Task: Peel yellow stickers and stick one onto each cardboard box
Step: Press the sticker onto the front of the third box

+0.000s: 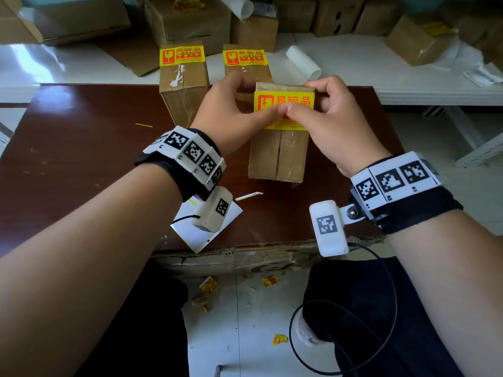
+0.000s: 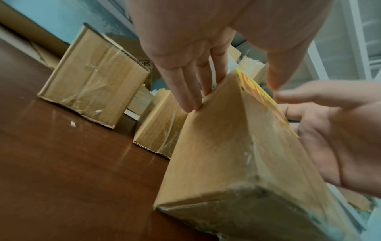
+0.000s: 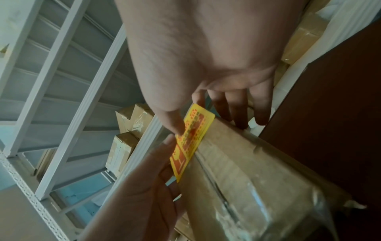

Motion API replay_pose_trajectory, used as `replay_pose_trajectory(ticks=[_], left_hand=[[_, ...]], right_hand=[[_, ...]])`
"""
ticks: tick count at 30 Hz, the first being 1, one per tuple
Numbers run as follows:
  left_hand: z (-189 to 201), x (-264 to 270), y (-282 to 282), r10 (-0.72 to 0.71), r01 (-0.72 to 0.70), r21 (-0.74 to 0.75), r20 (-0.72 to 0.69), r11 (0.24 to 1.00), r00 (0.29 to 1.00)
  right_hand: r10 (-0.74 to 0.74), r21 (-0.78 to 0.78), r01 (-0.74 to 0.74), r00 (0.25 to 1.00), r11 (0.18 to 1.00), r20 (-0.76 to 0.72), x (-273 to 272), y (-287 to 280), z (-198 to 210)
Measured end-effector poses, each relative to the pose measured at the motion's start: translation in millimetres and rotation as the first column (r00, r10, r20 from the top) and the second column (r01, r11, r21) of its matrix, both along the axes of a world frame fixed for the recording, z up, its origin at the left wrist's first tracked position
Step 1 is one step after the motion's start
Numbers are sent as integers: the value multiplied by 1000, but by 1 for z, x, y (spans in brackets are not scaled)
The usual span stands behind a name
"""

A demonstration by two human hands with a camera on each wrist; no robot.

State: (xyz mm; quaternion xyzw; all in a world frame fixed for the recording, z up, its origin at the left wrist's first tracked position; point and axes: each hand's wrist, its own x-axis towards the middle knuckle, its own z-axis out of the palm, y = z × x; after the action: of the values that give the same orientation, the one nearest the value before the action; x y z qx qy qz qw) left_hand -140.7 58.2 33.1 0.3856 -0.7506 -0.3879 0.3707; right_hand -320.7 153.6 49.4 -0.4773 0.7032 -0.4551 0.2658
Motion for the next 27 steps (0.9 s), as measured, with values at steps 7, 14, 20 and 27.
replay_pose_trajectory(ticks=[7, 14, 20, 27], left_hand=[[-5, 2, -7, -7, 6, -3, -32, 1000, 999], [-9, 4, -14, 3, 0, 43, -66, 999, 998], [-8, -1, -8, 11, -10, 16, -61, 1000, 998], [-14, -2, -13, 39, -39, 9, -109, 999, 993]], right_hand=[[71, 20, -70, 997, 997, -31, -5, 0, -1], [123, 52, -126, 991, 991, 44, -15, 0, 2], [83, -17, -83, 996, 996, 21, -12, 3, 0], [90, -21, -89, 992, 996, 83, -13, 2, 2]])
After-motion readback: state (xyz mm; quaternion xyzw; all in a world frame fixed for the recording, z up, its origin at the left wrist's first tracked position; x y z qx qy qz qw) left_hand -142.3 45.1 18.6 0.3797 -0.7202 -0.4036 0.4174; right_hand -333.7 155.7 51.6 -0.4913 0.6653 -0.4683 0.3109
